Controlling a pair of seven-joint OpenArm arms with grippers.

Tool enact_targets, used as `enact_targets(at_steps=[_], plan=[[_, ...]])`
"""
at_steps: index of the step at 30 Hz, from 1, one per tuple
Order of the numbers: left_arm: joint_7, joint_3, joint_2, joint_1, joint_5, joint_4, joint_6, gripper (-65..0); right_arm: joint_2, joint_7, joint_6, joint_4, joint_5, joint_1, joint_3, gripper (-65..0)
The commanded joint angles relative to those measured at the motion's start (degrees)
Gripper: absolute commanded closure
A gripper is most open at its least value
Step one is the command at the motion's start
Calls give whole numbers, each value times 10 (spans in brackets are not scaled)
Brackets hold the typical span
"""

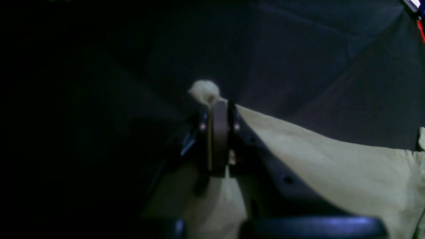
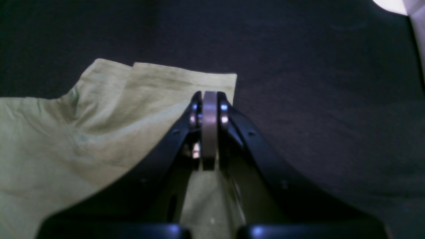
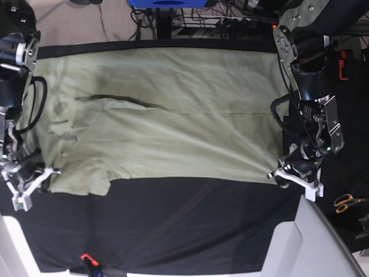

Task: Fold the T-shirt properly
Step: 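Grasp the green shirt's hem corners with both grippers and lift them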

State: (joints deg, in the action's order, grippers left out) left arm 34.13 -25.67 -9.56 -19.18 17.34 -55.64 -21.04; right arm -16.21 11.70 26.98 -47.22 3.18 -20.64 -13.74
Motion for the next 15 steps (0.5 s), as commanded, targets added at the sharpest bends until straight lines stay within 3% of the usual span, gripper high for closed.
enact_targets(at_steps=[1, 15], plan=[[-2, -1, -6, -13, 9, -21, -2, 0, -13, -18, -3, 4, 6, -15, 2, -2], [7, -1, -7, 81, 10, -125, -2, 0, -51, -37, -3, 33, 6, -2, 5, -2]])
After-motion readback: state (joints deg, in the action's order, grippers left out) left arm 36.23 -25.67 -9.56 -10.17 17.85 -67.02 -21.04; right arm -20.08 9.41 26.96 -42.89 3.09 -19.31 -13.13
